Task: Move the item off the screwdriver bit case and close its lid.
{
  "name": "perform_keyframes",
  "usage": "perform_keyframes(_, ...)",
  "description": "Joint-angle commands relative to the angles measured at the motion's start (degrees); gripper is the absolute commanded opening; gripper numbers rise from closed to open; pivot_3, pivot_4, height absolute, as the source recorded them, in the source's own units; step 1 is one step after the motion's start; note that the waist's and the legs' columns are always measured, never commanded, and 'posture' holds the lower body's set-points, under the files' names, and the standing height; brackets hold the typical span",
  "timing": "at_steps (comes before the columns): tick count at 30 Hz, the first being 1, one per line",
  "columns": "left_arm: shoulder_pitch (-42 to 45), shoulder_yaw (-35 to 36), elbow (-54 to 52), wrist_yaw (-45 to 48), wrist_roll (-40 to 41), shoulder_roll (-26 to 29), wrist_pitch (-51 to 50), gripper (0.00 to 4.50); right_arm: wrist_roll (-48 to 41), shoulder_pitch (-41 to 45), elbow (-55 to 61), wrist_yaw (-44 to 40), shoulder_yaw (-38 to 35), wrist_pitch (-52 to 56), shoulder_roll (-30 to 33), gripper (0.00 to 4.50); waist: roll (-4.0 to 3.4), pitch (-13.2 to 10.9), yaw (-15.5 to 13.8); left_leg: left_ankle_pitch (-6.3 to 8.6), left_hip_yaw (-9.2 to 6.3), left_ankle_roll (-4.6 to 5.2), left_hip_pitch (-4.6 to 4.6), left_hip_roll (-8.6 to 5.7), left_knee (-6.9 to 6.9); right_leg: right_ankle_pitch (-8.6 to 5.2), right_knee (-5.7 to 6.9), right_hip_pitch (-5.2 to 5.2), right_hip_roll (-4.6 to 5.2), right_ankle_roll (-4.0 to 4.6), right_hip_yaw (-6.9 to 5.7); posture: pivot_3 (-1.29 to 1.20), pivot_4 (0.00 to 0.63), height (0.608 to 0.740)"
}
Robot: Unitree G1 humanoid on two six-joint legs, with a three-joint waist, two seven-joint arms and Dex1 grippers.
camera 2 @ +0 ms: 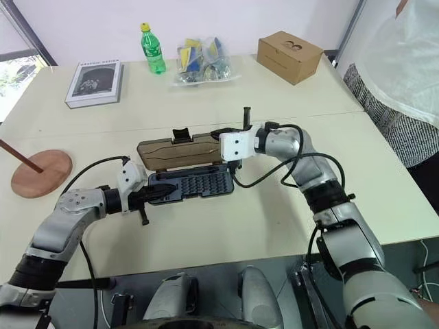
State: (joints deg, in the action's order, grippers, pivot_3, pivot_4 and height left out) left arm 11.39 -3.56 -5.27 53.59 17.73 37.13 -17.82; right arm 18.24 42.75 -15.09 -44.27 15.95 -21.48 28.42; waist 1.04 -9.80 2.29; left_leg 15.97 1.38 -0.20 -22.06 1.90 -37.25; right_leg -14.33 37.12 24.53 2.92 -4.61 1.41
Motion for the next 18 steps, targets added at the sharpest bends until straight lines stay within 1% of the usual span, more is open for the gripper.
perform_keyframes(1,0.6,0.4,1.0,-0.1,-0.5,0.2,-0.5,0.00,-1.1,-2.9,9.8,1.9,-2.2,3.6,0.0,0.01,0.00,0.0,0.1,0.00,0.00,0.00,0.00,0.00,0.00,0.00,0.00,0.00,-0.01,0.00,-0.01,0.00,0.150,0.740)
perform_keyframes(4,1.6,0.2,1.4,0.2,-0.2,-0.1,-1.0,0.00,-0.1,-5.8,12.6,2.8,-1.6,5.8,-0.3,0.01,0.00,0.0,0.2,0.00,0.01,0.00,0.00,0.00,0.00,0.00,0.00,0.00,-0.07,0.00,-0.01,0.00,0.150,0.740)
perform_keyframes(8,3.4,0.1,1.6,0.7,0.3,-0.3,-2.2,0.00,3.7,-7.5,13.1,6.2,0.4,3.8,-0.6,0.01,0.01,0.0,0.2,0.00,0.07,0.00,0.00,0.00,-0.01,0.00,-0.01,0.01,-0.14,0.01,-0.01,0.00,0.150,0.740)
perform_keyframes(13,5.4,1.2,0.9,1.1,1.9,-0.4,-4.7,0.00,5.2,-7.5,12.6,8.9,1.3,3.1,-1.9,0.01,0.02,0.0,0.2,0.00,0.08,0.01,-0.05,0.00,-0.02,-0.01,-0.01,0.03,-0.18,0.01,-0.02,0.00,0.150,0.740)
perform_keyframes(18,6.0,2.0,-3.0,2.6,5.4,0.6,-8.9,0.00,7.0,-6.5,9.2,11.2,2.2,0.7,-1.8,0.01,0.04,0.0,0.2,0.00,0.06,0.01,-0.09,0.01,-0.05,0.00,-0.01,0.04,-0.18,0.01,-0.03,0.00,0.150,0.740)
